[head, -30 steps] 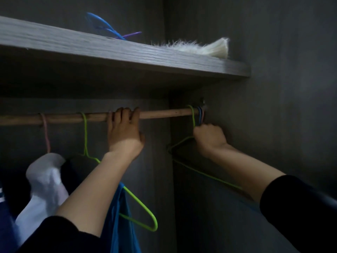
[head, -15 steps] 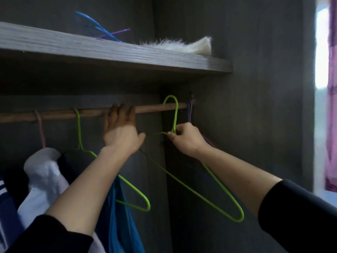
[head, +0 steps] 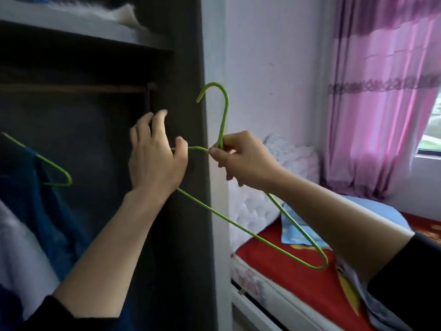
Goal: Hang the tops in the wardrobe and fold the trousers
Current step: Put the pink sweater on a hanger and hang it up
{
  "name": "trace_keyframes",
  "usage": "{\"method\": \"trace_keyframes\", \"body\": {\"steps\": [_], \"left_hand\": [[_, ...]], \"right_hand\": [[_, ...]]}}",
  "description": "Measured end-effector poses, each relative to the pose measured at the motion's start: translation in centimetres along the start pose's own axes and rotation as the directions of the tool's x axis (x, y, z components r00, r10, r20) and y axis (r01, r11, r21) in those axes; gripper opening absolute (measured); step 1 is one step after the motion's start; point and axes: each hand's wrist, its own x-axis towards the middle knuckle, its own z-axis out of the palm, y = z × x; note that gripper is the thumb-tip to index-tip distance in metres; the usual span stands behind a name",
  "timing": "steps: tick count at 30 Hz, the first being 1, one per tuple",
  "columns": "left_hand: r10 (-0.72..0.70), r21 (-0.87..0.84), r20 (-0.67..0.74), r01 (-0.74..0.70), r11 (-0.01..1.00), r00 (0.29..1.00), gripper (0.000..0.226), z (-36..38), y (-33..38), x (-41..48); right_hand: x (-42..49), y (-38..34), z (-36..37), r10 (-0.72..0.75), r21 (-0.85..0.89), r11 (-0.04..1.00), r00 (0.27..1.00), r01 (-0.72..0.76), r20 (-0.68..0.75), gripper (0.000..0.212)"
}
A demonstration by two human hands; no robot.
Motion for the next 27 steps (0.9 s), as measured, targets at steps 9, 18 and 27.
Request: {"method": "trace_keyframes", "body": {"steps": [9, 18, 27], "left_hand": [[0.196, -0.239, 0.179, -0.151, 0.959, 0.964, 0.05, 10.2, 18.9, -11.5], [0.383, -0.415, 0.485, -0.179, 0.892, 0.786, 0.053, 23.9, 36.2, -22.1], [0.554, -0.556, 0.67, -0.16, 0.816, 0.494, 0.052, 38.4, 52.2, -31.4]], "right_hand": [[-16.2, 12.3, -15.7, 0.317, 0.143, 0.942, 0.946, -0.305, -0.07, 0.01], [-29.9, 26.8, -28.3, 0.649, 0.191, 0.758, 0.688, -0.624, -0.326, 0.006], [-39.3, 40.5, -39.8, 0.773, 0.215, 0.572, 0.433, -0.791, -0.463, 0.01]]}}
